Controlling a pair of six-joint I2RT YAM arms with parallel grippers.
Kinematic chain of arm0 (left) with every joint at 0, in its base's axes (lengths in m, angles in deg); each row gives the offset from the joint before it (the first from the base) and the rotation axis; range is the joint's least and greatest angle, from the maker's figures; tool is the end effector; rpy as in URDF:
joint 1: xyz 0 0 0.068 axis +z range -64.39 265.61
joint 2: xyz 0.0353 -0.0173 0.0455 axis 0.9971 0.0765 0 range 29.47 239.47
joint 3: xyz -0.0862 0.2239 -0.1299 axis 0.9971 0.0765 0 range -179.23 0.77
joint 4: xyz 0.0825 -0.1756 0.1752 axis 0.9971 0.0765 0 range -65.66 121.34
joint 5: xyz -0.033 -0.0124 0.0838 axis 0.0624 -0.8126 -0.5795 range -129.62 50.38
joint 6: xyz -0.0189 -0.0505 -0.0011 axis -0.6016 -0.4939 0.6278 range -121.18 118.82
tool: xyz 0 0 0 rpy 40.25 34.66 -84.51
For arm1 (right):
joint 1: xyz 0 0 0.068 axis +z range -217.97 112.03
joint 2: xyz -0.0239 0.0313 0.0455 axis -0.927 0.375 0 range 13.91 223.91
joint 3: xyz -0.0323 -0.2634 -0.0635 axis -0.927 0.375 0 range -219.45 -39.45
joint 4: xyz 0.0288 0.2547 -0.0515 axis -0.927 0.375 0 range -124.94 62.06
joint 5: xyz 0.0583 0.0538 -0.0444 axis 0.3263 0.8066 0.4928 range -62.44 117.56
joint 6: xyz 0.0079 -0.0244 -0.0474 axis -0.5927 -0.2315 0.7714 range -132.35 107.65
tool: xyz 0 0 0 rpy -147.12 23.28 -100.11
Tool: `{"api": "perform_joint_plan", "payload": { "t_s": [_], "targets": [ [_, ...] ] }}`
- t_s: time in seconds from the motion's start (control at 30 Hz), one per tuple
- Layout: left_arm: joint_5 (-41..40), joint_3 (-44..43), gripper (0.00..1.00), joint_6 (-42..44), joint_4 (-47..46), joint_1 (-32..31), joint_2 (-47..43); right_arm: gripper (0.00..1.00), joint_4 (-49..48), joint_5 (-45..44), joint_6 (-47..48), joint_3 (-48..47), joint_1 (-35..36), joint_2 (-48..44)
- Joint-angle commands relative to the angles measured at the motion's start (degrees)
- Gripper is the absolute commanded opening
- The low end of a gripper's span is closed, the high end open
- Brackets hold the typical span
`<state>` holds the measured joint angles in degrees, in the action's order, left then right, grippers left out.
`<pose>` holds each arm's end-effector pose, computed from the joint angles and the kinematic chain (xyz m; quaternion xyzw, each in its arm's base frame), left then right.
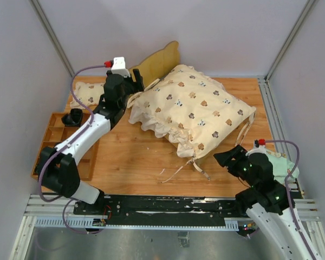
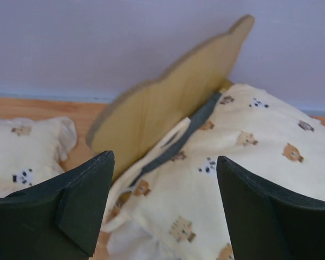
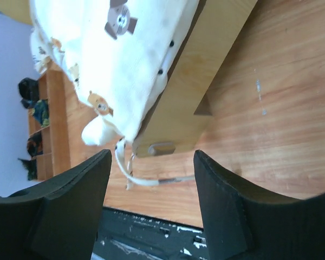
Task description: Set up the pet bed
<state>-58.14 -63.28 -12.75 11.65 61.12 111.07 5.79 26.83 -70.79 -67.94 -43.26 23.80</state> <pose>0.3145 -0.1308 0.3490 -0.0264 0.7344 -0.0940 0.6716 0.0679 0.0308 0.2526 0.2440 0.7930 0.3665 0.4211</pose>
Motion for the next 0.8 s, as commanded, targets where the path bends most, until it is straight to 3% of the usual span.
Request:
{"api": "perform_joint_plan", "payload": {
  "t_s": [0.0,0.17,0.37,0.5,0.6,0.7,0.77],
  "targets": [
    [6.2,-8.2,0.81,7.7,1.2,5.3,6.6,0.64,-9.7,-3.8,2.4,0.8,0.7,8.0],
    [13.1,-18.1,0.82,14.7,5.0,8.7,15.2,0.64,-16.3,-2.5,4.1,1.2,0.7,16.1],
    [19.3,-29.2,0.82,16.8,8.9,11.9,24.5,0.65,-18.4,-3.5,6.0,2.1,0.7,18.0],
    [22.2,-31.5,0.73,16.6,10.2,12.1,28.5,0.65,-18.5,-5.6,7.0,2.9,0.7,16.5],
    [23.0,-28.7,0.51,14.2,8.5,12.1,28.5,0.64,-19.1,-8.1,8.5,3.3,0.7,15.7],
    [22.2,-26.4,0.12,12.9,8.6,12.1,25.6,0.62,-19.2,-8.6,11.9,2.5,0.7,15.3],
    [19.8,-24.5,0.01,12.1,9.9,12.0,21.9,0.61,-18.5,-9.1,14.3,1.9,0.7,15.1]
  ]
}}
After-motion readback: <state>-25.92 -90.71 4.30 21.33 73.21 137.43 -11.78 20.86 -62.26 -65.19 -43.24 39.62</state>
